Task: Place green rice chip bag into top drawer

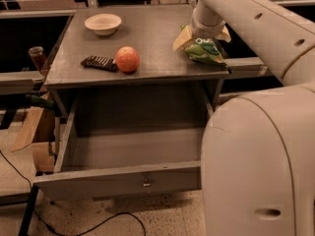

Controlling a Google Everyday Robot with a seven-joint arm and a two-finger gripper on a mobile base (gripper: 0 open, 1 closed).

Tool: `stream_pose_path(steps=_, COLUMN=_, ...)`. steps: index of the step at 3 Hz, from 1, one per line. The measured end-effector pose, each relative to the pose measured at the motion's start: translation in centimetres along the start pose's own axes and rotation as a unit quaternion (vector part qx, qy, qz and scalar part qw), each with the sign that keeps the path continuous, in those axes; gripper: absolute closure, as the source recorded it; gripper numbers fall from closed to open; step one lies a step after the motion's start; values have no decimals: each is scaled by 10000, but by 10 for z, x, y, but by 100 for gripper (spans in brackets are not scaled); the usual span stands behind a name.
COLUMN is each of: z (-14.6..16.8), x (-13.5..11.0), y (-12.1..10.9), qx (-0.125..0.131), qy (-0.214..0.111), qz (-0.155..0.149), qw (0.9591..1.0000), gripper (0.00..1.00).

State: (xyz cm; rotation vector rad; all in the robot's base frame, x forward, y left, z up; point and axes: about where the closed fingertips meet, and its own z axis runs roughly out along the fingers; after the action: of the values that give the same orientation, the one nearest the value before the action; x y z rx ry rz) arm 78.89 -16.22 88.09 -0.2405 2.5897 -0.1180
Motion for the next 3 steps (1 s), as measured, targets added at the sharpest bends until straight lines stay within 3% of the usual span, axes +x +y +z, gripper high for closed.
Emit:
stream_pose_path(steps=1, z=13, x=7, y=-10, qx=35, qy=153, qz=80, qw=9998, gripper=0)
stream_pose_path(steps=3, z=35, x=14, y=0, qx=-255, qy=464, qz=-220, qw=9984, gripper=41)
